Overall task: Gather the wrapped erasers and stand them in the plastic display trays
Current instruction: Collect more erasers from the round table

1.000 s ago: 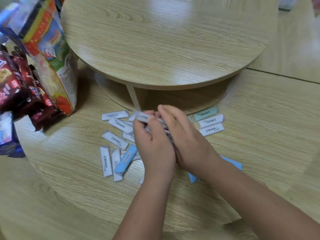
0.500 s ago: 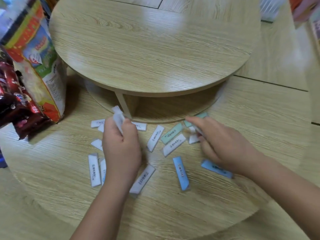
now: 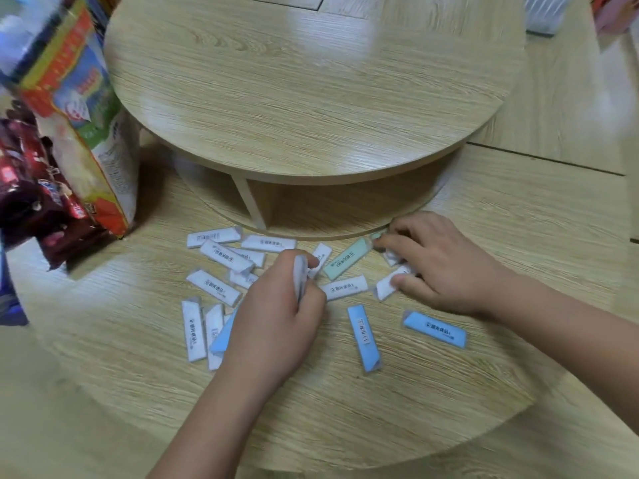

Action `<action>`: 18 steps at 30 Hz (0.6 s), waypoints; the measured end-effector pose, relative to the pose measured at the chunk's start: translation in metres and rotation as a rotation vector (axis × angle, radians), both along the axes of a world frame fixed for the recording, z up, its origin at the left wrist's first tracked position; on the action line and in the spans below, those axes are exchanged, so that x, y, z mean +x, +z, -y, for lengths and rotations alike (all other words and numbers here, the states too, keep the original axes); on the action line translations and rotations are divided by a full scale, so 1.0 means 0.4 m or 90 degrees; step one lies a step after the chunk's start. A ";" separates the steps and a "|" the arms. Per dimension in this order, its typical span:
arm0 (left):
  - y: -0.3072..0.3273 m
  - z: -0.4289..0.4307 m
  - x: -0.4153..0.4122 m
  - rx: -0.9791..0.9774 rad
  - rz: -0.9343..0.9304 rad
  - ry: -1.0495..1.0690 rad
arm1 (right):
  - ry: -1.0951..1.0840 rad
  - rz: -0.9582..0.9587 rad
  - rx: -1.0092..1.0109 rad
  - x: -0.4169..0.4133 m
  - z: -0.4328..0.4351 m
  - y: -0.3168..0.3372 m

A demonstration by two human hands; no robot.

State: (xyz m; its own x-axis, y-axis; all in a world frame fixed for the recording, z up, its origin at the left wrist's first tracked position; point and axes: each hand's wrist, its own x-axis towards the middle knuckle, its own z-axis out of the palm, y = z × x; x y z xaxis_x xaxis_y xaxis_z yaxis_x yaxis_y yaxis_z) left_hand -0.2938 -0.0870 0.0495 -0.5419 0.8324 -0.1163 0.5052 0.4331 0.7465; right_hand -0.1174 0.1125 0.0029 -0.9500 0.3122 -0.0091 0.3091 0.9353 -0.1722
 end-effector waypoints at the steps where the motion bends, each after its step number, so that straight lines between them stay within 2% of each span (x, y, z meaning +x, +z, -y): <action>1: 0.002 0.001 0.003 0.005 0.010 -0.008 | 0.008 0.014 0.004 0.004 0.000 0.001; 11: -0.002 0.007 0.004 0.092 0.090 -0.019 | -0.064 -0.005 0.028 0.010 0.008 -0.010; 15: 0.003 0.007 0.004 0.127 0.231 0.010 | -0.051 0.020 0.047 0.005 0.007 -0.013; 18: 0.003 0.006 0.007 0.121 0.260 0.005 | -0.049 0.012 0.033 0.003 0.000 -0.002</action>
